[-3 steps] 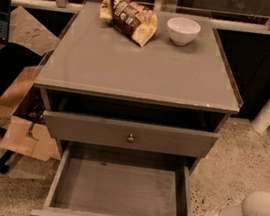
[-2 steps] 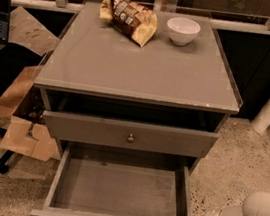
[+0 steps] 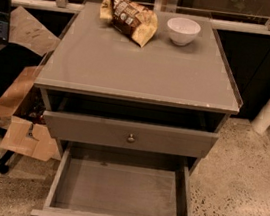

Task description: Close middle drawer

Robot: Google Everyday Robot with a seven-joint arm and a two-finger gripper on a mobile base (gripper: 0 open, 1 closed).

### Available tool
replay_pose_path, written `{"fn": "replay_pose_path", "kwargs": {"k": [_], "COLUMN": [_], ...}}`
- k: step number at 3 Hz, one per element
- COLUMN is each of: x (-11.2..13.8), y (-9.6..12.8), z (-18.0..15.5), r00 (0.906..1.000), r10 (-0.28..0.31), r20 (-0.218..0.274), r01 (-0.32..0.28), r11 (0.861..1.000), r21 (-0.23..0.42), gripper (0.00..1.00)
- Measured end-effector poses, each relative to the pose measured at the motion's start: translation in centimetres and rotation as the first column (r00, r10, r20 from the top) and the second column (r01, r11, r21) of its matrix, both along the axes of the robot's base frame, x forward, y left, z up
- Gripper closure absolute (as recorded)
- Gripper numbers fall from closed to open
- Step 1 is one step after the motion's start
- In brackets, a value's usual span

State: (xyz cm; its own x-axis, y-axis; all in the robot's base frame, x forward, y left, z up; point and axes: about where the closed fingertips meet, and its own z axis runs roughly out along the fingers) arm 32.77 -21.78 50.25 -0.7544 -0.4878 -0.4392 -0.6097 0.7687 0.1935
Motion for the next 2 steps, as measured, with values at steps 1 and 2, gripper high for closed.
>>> {"fn": "replay_pose_path", "kwargs": {"k": [1,2], "x": [0.0,0.1], "y": [0.1,0.1], "z": [-3.8,-7.3], "r00": [0.9983,0.9922], "r10": [-0.034,-0.053], "r20": [-0.047,-0.112], "r01": [0.035,0.057], "r11": [0.999,0.998], "r21": [0.021,0.033], "gripper": [1.0,1.0]}}
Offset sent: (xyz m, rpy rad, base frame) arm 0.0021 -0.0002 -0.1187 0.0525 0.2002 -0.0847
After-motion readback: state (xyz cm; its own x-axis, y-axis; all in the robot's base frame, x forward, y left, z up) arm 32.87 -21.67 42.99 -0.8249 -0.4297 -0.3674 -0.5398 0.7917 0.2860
